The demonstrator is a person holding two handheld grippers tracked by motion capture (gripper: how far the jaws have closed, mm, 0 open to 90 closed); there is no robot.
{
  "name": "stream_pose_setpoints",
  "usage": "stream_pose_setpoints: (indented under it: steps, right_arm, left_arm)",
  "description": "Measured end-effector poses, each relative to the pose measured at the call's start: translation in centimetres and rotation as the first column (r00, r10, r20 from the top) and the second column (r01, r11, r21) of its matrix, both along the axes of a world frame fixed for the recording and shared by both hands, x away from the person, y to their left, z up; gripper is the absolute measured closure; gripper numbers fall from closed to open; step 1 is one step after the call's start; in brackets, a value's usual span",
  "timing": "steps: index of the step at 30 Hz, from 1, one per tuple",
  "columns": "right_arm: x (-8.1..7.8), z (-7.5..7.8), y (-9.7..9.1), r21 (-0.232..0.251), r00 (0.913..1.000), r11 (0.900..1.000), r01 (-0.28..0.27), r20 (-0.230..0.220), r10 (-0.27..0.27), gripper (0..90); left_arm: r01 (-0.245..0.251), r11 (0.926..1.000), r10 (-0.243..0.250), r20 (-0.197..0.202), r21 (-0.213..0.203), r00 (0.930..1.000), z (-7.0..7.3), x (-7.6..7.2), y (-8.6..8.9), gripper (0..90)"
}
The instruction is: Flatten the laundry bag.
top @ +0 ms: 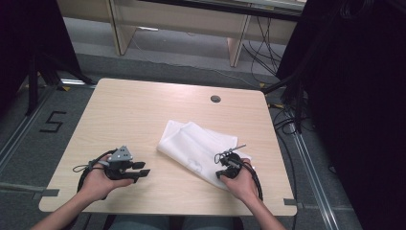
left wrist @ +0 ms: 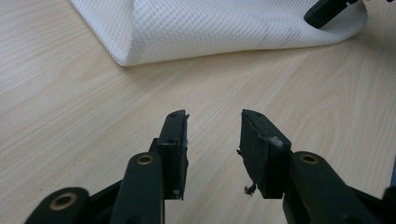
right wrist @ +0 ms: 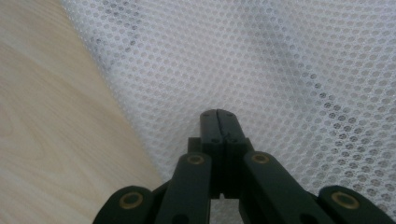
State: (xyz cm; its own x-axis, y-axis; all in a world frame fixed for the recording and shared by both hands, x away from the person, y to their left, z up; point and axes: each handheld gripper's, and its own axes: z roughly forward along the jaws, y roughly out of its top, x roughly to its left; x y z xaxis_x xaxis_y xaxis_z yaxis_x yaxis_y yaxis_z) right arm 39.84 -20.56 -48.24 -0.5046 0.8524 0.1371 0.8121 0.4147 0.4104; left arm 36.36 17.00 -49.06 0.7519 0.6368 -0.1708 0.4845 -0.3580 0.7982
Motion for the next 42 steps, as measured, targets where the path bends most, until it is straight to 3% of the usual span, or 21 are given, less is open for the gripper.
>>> stream_pose_setpoints:
  steps: [3, 11, 12, 13, 14, 15, 16, 19, 20, 21, 22, 25, 30, 31, 32, 38, 42]
  right_arm:
    - [0.6, 0.0, 0.3, 0.000, 1.0000, 1.0000, 0.000, 0.004, 0.000, 90.0]
    - [2.0, 0.1, 1.0, -0.009, 1.0000, 0.9999, -0.007, -0.002, 0.007, 89.2]
    - [2.5, 0.6, 1.0, 0.007, 0.9999, 0.9999, -0.013, 0.005, 0.013, 82.7]
    - [2.5, 0.6, 1.0, 0.007, 0.9999, 0.9999, -0.013, 0.005, 0.013, 82.7]
    - [3.3, 1.7, 0.7, -0.006, 0.9943, 0.9983, -0.057, 0.089, 0.058, 76.0]
    - [3.9, 2.5, 0.6, -0.008, 0.9902, 0.9983, -0.058, 0.127, 0.059, 72.4]
    - [4.4, 3.3, 0.6, -0.013, 0.9880, 0.9988, -0.047, 0.147, 0.048, 69.0]
    - [5.5, 4.6, 0.3, -0.003, 0.9905, 0.9999, -0.012, 0.137, 0.013, 65.0]
    - [7.3, 5.1, -0.3, -0.037, 0.9827, 0.9993, -0.002, 0.185, 0.009, 59.3]
    - [7.3, 5.1, -0.3, -0.037, 0.9827, 0.9993, -0.002, 0.185, 0.009, 59.3]
    - [8.8, 4.8, -0.7, -0.055, 0.9824, 0.9984, 0.015, 0.187, -0.004, 56.6]
    - [10.2, 3.6, -1.0, -0.068, 0.9880, 0.9977, 0.006, 0.155, 0.004, 51.9]
    - [11.4, 2.0, -1.1, -0.074, 0.9922, 0.9973, 0.003, 0.125, 0.006, 47.7]
    - [12.0, 1.2, -1.1, -0.097, 0.9905, 0.9946, -0.036, 0.129, 0.048, 47.1]
    - [12.0, 1.2, -1.1, -0.097, 0.9905, 0.9946, -0.036, 0.129, 0.048, 47.1]
    - [12.9, -0.1, -0.7, -0.106, 0.9921, 0.9923, -0.065, 0.100, 0.076, 51.7]
    - [13.0, 0.0, -0.4, -0.108, 0.9870, 0.9878, -0.112, 0.103, 0.123, 66.1]
  left_arm:
    - [0.011, 0.9999, -0.011, 0.014, 0.006, 0.9998, 0.0, 0.1, 0.1, 60.7]
    - [0.003, 1.0000, -0.003, -0.005, -0.005, 1.0000, -0.1, 0.0, 0.0, 59.9]
    - [0.009, 0.9999, -0.009, 0.008, 0.004, 0.9999, -0.1, 0.1, 0.1, 59.8]
    - [0.009, 0.9999, -0.009, 0.008, 0.004, 0.9999, -0.1, 0.1, 0.1, 59.6]
    - [0.012, 0.9999, -0.012, 0.007, -0.002, 0.9999, 0.0, 0.1, 0.1, 59.5]
    - [0.009, 0.9999, -0.010, 0.008, 0.007, 0.9999, 0.0, 0.1, 0.1, 59.5]
    - [0.009, 0.9999, -0.010, 0.008, 0.007, 0.9999, 0.0, 0.1, 0.1, 59.4]
    - [0.011, 0.9999, -0.011, 0.005, 0.009, 0.9999, 0.0, 0.2, 0.2, 59.2]
    - [0.016, 0.9999, -0.016, 0.005, 0.006, 0.9999, -0.1, 0.1, 0.2, 58.9]
    - [0.016, 0.9999, -0.016, 0.005, 0.006, 0.9999, -0.1, 0.1, 0.2, 58.8]
    - [0.015, 0.9999, -0.015, 0.008, -0.002, 0.9999, -0.1, 0.1, 0.2, 58.8]
    - [0.014, 0.9999, -0.014, 0.006, 0.000, 0.9999, 0.0, 0.1, 0.3, 58.5]
    - [0.005, 1.0000, -0.005, -0.013, 0.000, 0.9999, -0.1, 0.1, 0.3, 58.3]
    - [0.018, 0.9998, -0.018, 0.000, 0.006, 0.9998, -0.2, 0.2, 0.3, 58.2]
    - [0.018, 0.9998, -0.018, 0.000, 0.006, 0.9998, -0.2, 0.2, 0.3, 58.1]
    - [0.018, 0.9998, -0.018, -0.011, 0.005, 0.9998, -0.2, 0.2, 0.2, 58.0]
    - [0.022, 0.9997, -0.022, -0.004, 0.015, 0.9998, -0.3, 0.2, 0.2, 57.7]
